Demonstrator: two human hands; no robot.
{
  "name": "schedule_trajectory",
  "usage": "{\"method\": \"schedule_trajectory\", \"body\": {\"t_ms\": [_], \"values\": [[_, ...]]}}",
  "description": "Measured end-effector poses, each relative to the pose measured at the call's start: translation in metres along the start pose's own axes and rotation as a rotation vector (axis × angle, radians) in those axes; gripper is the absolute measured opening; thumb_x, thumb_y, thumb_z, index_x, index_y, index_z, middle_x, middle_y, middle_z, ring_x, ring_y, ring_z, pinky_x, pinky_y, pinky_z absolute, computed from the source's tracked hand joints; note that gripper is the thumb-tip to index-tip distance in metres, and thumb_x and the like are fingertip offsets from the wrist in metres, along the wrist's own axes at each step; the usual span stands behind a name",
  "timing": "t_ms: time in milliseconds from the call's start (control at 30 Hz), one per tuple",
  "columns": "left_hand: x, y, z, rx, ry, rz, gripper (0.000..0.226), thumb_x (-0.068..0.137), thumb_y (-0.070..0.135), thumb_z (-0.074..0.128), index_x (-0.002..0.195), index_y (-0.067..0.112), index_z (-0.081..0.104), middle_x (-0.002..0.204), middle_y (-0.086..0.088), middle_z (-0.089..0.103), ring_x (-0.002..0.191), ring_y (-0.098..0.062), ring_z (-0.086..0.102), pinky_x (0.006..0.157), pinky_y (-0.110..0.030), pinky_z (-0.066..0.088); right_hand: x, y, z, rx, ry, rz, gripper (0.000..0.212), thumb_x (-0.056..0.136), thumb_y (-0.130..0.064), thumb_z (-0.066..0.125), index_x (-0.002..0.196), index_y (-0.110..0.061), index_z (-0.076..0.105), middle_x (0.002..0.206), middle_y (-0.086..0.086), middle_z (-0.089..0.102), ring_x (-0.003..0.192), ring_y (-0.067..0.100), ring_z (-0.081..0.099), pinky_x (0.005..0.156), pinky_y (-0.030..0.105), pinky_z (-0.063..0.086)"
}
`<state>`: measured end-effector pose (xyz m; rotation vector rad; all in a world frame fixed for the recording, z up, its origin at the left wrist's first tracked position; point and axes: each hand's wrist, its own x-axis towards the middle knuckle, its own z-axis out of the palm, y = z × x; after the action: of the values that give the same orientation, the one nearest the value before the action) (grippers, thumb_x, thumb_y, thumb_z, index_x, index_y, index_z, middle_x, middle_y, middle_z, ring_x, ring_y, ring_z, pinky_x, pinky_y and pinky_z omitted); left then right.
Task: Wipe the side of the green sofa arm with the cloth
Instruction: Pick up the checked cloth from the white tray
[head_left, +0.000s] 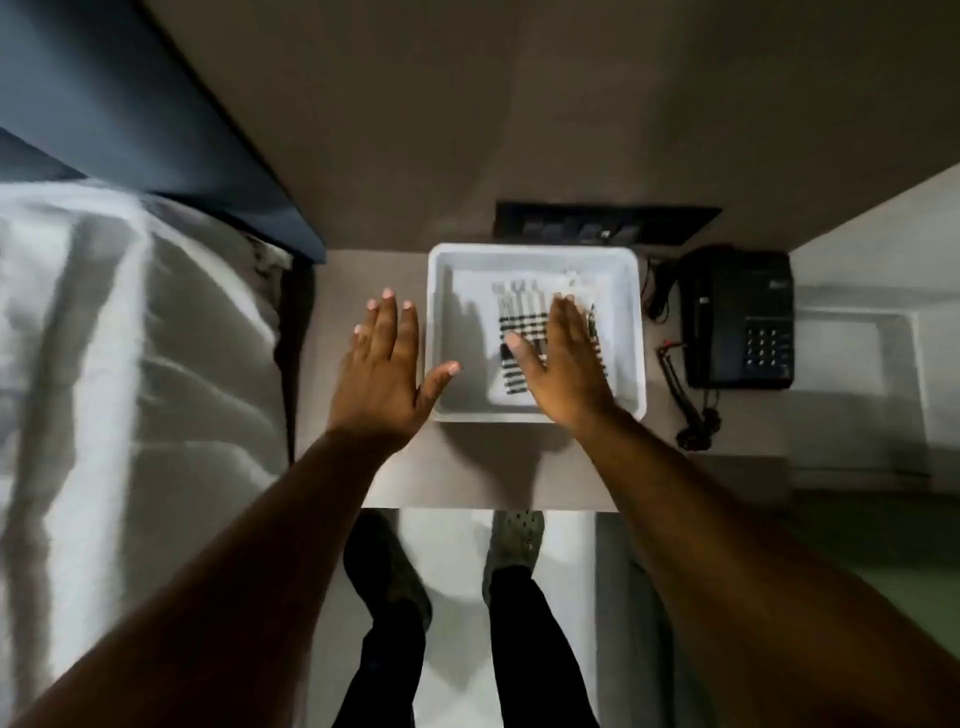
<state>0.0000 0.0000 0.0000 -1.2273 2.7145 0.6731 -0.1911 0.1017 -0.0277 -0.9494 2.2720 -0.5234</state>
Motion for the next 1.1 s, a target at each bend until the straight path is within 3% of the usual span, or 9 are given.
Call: {"method": "schedule_trajectory", "body": {"t_ms": [300,567,700,767,800,867,900,1000,1100], "values": [[0.044,-0.022,0.096,0.179,0.008,0.040,0.085,0.097,0.063,0.018,0.156,0.002,0.008,0.164,-0.020,0.005,0.153,-0.035,0.004,0.122,-0.045,0.006,0.085,0.045,0.079,-0.293,-0.052,-0.012,0.090,0.090,-0.067,0.031,0.150,-0.010,-0.004,0.161,0.017,-0.013,0.148,0.033,-0.015,0.119,0.052,-0.003],[0.051,-0.029,0.118,0.232,0.004,0.029,0.087,0.097,0.064,0.020,0.156,0.002,0.003,0.165,-0.020,-0.001,0.153,-0.034,0.000,0.124,-0.045,0.004,0.088,0.061,0.101,-0.371,0.151,-0.106,0.066,0.098,-0.036,0.038,0.149,-0.002,0.013,0.160,0.023,0.009,0.149,0.039,0.005,0.119,0.052,0.007],[0.051,-0.027,0.112,0.260,-0.034,0.029,0.091,0.095,0.067,0.018,0.156,0.001,0.004,0.165,-0.021,0.001,0.153,-0.036,0.002,0.124,-0.047,0.005,0.089,0.053,0.079,-0.072,0.206,-0.022,0.049,0.100,-0.027,0.037,0.141,0.000,0.036,0.150,0.026,0.038,0.141,0.038,0.033,0.116,0.048,0.030],[0.049,-0.025,0.104,0.255,-0.053,0.046,0.090,0.095,0.067,0.017,0.155,0.000,0.009,0.164,-0.022,0.006,0.152,-0.038,0.006,0.123,-0.050,0.009,0.079,0.044,0.056,0.217,0.263,0.080,0.036,0.101,-0.028,0.038,0.124,-0.004,0.054,0.115,0.024,0.064,0.107,0.034,0.063,0.091,0.041,0.051],[0.049,-0.024,0.099,0.243,-0.060,0.051,0.089,0.096,0.066,0.017,0.155,-0.001,0.012,0.163,-0.023,0.009,0.152,-0.039,0.009,0.123,-0.051,0.012,0.073,0.041,0.045,0.399,0.277,0.137,0.028,0.101,-0.026,0.039,0.107,-0.007,0.058,0.090,0.018,0.066,0.081,0.024,0.066,0.072,0.032,0.052],[0.050,-0.017,0.083,0.211,-0.060,0.086,0.088,0.096,0.064,0.018,0.154,-0.002,0.016,0.162,-0.024,0.014,0.150,-0.040,0.014,0.122,-0.052,0.015,0.055,0.032,0.017,0.794,0.268,0.267,0.025,0.102,-0.024,0.039,0.080,-0.014,0.048,0.057,0.003,0.043,0.041,0.008,0.045,0.043,0.020,0.039],[0.049,-0.011,0.072,0.196,-0.053,0.110,0.088,0.096,0.065,0.017,0.154,-0.002,0.018,0.162,-0.025,0.016,0.150,-0.041,0.016,0.121,-0.052,0.017,0.043,0.028,0.002,0.935,0.274,0.309,0.028,0.102,-0.024,0.039,0.076,-0.014,0.044,0.051,0.002,0.034,0.033,0.006,0.035,0.038,0.017,0.033],[0.044,0.012,0.029,0.134,-0.041,0.184,0.092,0.094,0.069,0.010,0.153,-0.001,0.021,0.160,-0.025,0.019,0.149,-0.042,0.020,0.120,-0.051,0.017,0.002,0.012,-0.040,1.076,0.377,0.359,0.027,0.102,-0.021,0.039,0.093,0.001,0.052,0.055,0.031,0.036,0.036,0.001,0.041,0.036,0.013,0.036],[0.031,0.053,-0.031,0.031,-0.040,0.217,0.105,0.083,0.079,-0.004,0.156,0.005,0.014,0.165,-0.017,0.009,0.153,-0.033,0.008,0.122,-0.043,0.006,-0.050,-0.008,-0.092,1.194,0.507,0.356,0.032,0.100,-0.024,0.043,0.120,-0.002,0.056,0.087,0.008,0.069,0.074,0.010,0.063,0.059,0.009,0.052]]}}
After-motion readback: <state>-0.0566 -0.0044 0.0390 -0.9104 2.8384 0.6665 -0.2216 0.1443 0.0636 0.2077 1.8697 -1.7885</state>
